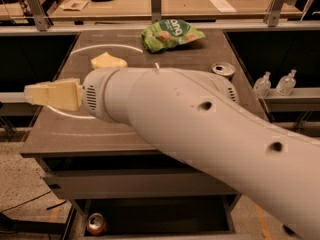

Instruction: Move sponge near green rice chip bag

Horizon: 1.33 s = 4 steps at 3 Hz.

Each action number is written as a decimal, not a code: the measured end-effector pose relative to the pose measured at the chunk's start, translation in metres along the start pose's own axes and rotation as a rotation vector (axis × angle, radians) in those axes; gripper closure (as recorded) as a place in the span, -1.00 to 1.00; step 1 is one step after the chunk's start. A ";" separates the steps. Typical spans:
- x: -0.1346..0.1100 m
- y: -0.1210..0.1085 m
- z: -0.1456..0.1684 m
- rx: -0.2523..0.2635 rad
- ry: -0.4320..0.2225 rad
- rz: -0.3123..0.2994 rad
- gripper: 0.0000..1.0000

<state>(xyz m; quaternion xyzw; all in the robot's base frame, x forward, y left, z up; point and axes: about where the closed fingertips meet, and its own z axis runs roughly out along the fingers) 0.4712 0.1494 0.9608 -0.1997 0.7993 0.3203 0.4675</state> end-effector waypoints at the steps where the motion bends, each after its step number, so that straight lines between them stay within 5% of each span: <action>1: 0.010 -0.002 0.004 0.034 0.027 -0.013 -1.00; 2: 0.013 -0.006 -0.015 0.129 0.065 -0.056 -1.00; 4: -0.002 0.002 0.016 0.179 0.171 -0.002 -1.00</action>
Offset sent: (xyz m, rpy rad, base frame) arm 0.0594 0.0483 -0.0095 -0.3794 -0.0633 -0.2514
